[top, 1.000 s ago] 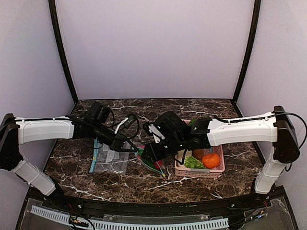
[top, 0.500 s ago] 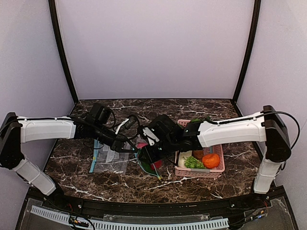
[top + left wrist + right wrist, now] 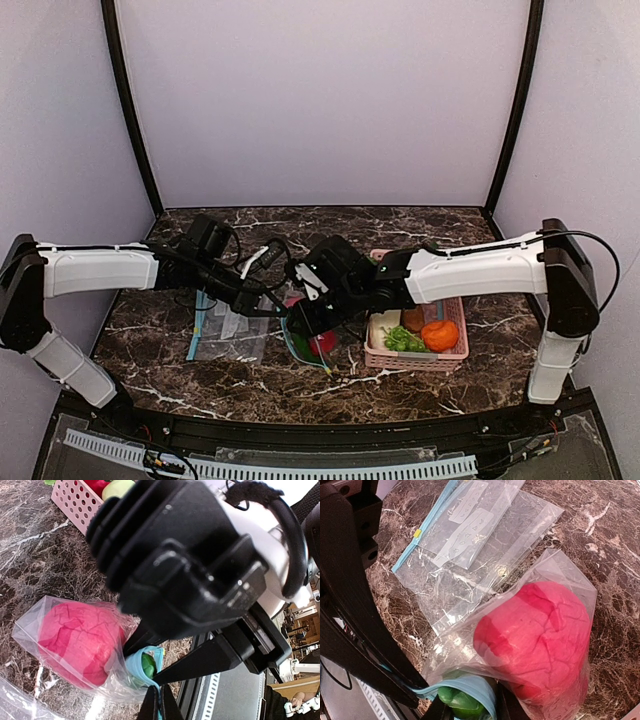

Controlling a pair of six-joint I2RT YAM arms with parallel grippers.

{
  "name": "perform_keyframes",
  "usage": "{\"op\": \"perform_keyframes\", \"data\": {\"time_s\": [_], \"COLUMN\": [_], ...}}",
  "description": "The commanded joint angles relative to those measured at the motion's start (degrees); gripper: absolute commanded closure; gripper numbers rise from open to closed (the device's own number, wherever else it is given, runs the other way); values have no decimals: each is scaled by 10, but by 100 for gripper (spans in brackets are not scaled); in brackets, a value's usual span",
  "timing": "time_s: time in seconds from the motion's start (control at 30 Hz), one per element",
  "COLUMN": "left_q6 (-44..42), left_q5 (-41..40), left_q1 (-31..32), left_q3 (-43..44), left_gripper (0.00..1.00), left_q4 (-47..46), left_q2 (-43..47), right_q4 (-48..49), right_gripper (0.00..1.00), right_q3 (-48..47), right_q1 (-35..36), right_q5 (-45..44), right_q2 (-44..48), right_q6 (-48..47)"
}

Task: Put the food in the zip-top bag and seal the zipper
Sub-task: Adjust the fake vegetable in the zipper food storage bag, then pass from the left arm to the right

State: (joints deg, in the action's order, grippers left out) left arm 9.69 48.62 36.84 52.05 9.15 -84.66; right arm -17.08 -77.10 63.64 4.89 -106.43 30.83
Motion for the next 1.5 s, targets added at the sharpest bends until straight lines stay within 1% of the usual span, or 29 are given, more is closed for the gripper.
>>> {"op": "perform_keyframes", "data": {"time_s": [0.0, 0.17, 0.37, 0.43, 0.53, 0.6, 0.73, 0.8, 1.1, 1.47], "left_q6": [2, -1, -8, -8, -7, -7, -8, -9, -9, -8], "left_q5": [84, 49, -4, -16, -27, -27, -25, -24, -17, -14], "left_q1": [15, 14, 6, 3, 0, -1, -1, -1, -2, -1], "left_q3": [-1, -2, 7, 9, 11, 11, 10, 10, 9, 10], "left_gripper": [99, 99, 99, 99, 99, 99, 99, 99, 99, 99], "left_q4": [-16, -7, 24, 28, 33, 35, 36, 36, 34, 34], "left_q2": [34, 41, 35, 33, 30, 29, 30, 30, 28, 23], "right_q4": [-50, -58, -52, -51, -54, -58, -61, -62, -66, -50], "right_gripper": [87, 78, 59, 53, 47, 45, 45, 46, 62, 71], "right_q3": [-6, 4, 30, 38, 49, 58, 80, 83, 62, 9], "right_q1": [-26, -24, -7, 1, 14, 23, 24, 24, 23, 24], "right_q5": [-76, -73, -52, -30, -19, -23, -46, -60, -120, -128], "right_q2": [-45, -23, 39, 62, 91, 104, 127, 128, 85, 40], "right_q6": [11, 5, -15, -22, -27, -27, -21, -21, -35, -69]}}
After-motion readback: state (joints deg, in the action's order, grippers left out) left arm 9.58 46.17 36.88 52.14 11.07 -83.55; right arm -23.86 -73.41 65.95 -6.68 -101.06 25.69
